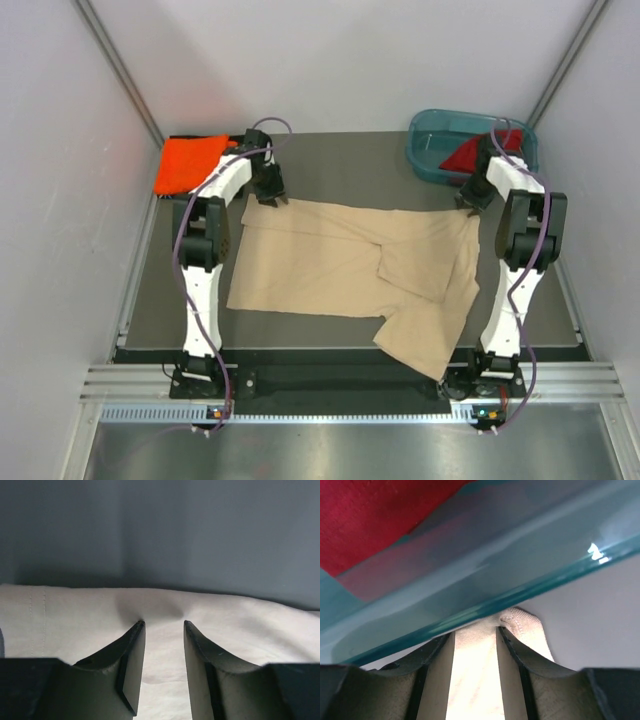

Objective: Fold and stack the t-shirts
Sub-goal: Fold the tshirt

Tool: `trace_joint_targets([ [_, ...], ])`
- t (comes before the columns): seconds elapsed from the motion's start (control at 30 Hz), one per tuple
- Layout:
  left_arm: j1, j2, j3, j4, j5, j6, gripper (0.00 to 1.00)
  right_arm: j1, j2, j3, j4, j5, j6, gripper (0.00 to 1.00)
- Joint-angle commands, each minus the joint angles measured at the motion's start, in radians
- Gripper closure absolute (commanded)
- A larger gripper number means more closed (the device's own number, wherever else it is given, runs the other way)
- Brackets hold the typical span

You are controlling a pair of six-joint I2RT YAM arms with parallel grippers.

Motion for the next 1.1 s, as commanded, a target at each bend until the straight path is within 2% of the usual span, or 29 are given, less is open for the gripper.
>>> trace_joint_targets([
  [0.0,0.015,0.033,0.038,-0.027,-0.033,-0.010,0.58,-0.019,0.083,0.052,0.091,0.065,0.017,0.61],
  [0.17,0.044,0.073,0.040,-0.054,-0.047,-0.018,0.58,-0.019,0.110,0.081,0.108,0.038,0.061,0.61],
  [0.33,0.055,0.069,0.023,-0.079,-0.062,0.048,0.57,-0.028,0.110,0.067,0.148,0.016,0.086,0.60],
  [0.5,0.053,-0.072,-0.037,-0.058,-0.077,0.126,0.54,-0.019,0.098,0.075,0.137,-0.035,0.051,0.60],
  [0.7,0.053,-0.255,-0.088,-0.035,-0.143,0.145,0.51,0.001,0.038,0.061,0.100,-0.041,-0.015,0.60],
  [0.77,0.053,-0.278,-0.149,0.007,-0.136,0.132,0.51,0.004,0.026,0.053,0.097,-0.037,-0.029,0.60],
  [0.93,0.053,-0.228,-0.210,0.001,-0.087,0.092,0.54,0.004,0.012,0.024,0.090,-0.041,-0.055,0.60],
  [1.07,0.055,-0.186,-0.279,0.053,-0.117,0.077,0.55,0.007,-0.011,-0.022,0.128,-0.057,-0.063,0.59],
])
